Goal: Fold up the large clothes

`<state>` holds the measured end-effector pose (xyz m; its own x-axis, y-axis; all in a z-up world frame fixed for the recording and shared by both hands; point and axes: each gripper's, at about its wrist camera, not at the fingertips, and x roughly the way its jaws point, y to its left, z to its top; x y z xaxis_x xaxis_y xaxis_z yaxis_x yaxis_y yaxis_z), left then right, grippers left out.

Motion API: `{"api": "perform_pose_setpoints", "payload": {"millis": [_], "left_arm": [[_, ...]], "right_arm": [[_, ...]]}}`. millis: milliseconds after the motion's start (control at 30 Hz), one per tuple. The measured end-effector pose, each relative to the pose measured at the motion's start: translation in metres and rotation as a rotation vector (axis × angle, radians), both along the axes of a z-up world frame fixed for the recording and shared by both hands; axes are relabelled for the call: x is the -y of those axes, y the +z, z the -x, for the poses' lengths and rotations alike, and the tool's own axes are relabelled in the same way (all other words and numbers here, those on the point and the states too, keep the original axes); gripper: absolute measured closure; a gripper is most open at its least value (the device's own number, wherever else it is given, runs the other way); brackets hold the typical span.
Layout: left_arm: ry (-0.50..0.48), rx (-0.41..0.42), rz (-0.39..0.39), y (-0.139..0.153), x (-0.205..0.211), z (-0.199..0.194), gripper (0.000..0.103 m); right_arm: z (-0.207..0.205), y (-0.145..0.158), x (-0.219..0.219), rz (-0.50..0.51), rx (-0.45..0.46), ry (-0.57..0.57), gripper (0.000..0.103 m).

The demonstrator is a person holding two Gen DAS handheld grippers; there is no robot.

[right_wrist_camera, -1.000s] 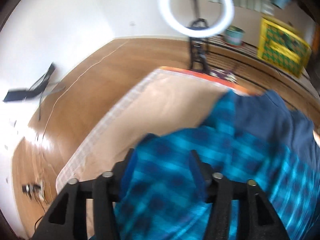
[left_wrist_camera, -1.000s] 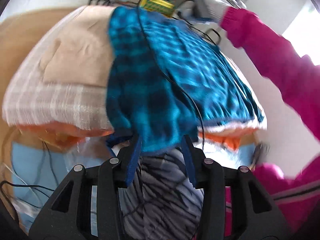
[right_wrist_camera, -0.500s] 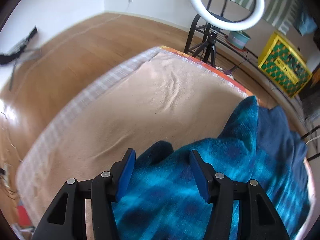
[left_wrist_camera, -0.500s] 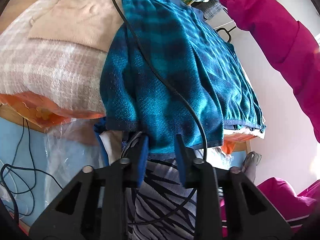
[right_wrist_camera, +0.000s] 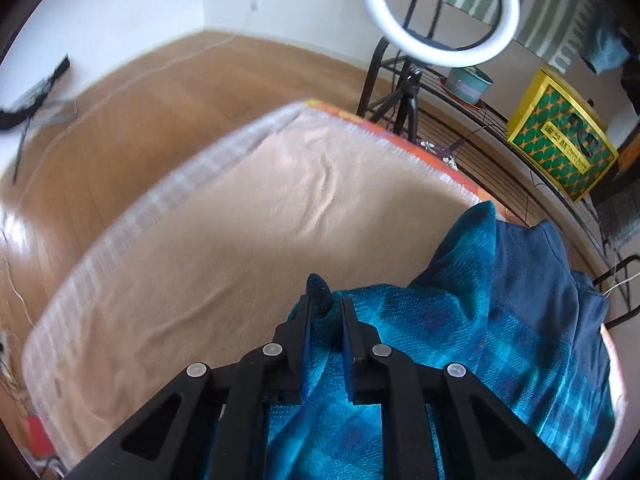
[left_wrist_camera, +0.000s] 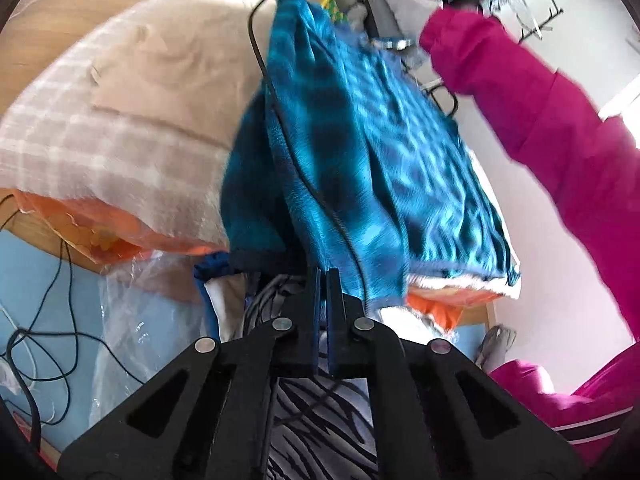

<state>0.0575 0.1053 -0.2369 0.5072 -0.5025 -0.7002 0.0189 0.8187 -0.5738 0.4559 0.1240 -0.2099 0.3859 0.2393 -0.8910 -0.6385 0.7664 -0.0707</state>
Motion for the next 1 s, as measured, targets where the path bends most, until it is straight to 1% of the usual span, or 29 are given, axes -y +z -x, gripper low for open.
{"api": "perform_pose_setpoints", "payload": {"millis": [100,133,167,200,233,267,300,333,367,400,433,467,533,633,733,767,800,900,933,967,1000], "left_arm": [[0.034,0.015,-0.019,0.009,-0.010,-0.002,0.103],[0.042,0.010,-0.032,0.006,-0.013,-0.004,0.103],[0.061,-0.012,-0.075,-0.002,-0.016,-0.009,0.103],[0.073,-0.027,-0.097,-0.007,-0.017,-0.011,0.103],[0.084,-0.042,-0.095,-0.015,-0.020,-0.014,0.103],[0.095,-0.055,-0.080,-0.020,-0.024,-0.015,0.103],[0.103,-0.069,-0.062,-0.025,-0.027,-0.017,0.103],[0.103,-0.073,-0.047,-0.028,-0.029,-0.017,0.103],[0.104,-0.072,-0.043,-0.030,-0.031,-0.019,0.092],[0.107,-0.074,-0.045,-0.032,-0.032,-0.019,0.082],[0.112,-0.074,-0.038,-0.033,-0.033,-0.020,0.064],[0.119,-0.069,-0.019,-0.035,-0.034,-0.021,0.058],[0.116,-0.073,0.023,-0.040,-0.035,-0.024,0.057],[0.119,-0.086,0.057,-0.047,-0.033,-0.030,0.057],[0.127,-0.096,0.096,-0.055,-0.033,-0.033,0.057],[0.134,-0.100,0.105,-0.058,-0.034,-0.034,0.057],[0.145,-0.107,0.139,-0.062,-0.037,-0.034,0.057],[0.165,-0.126,0.218,-0.072,-0.040,-0.033,0.057],[0.165,-0.125,0.229,-0.074,-0.041,-0.033,0.063],[0.162,-0.126,0.236,-0.075,-0.041,-0.034,0.073],[0.157,-0.129,0.239,-0.075,-0.040,-0.034,0.077]], "right_arm": [[-0.010,0.009,0.002,-0.024,0.011,-0.030,0.093],[-0.014,0.009,0.002,-0.038,0.003,-0.039,0.093],[-0.017,0.006,0.001,-0.050,-0.014,-0.041,0.092],[-0.019,0.001,-0.001,-0.054,-0.032,-0.042,0.090],[-0.020,-0.005,-0.003,-0.053,-0.047,-0.043,0.089],[-0.019,-0.009,-0.004,-0.047,-0.047,-0.049,0.085],[-0.017,-0.010,-0.003,-0.060,-0.056,-0.045,0.072],[-0.016,-0.008,0.000,-0.085,-0.069,-0.035,0.066],[-0.015,-0.004,0.006,-0.113,-0.086,-0.022,0.056],[-0.013,0.004,0.015,-0.149,-0.092,-0.012,0.056],[-0.012,0.012,0.025,-0.181,-0.095,-0.008,0.056],[-0.010,0.022,0.038,-0.217,-0.101,-0.010,0.056],[-0.006,0.045,0.075,-0.314,-0.122,-0.028,0.056],[0.006,0.069,0.128,-0.399,-0.157,-0.067,0.056],[0.028,0.078,0.174,-0.452,-0.213,-0.088,0.055],[0.035,0.078,0.186,-0.463,-0.232,-0.098,0.053],[0.044,0.075,0.198,-0.475,-0.257,-0.107,0.050],[0.079,0.060,0.221,-0.487,-0.334,-0.122,0.049],[0.095,0.052,0.227,-0.498,-0.362,-0.118,0.049],[0.105,0.046,0.230,-0.505,-0.382,-0.114,0.049],[0.116,0.039,0.232,-0.513,-0.402,-0.114,0.049]]}}
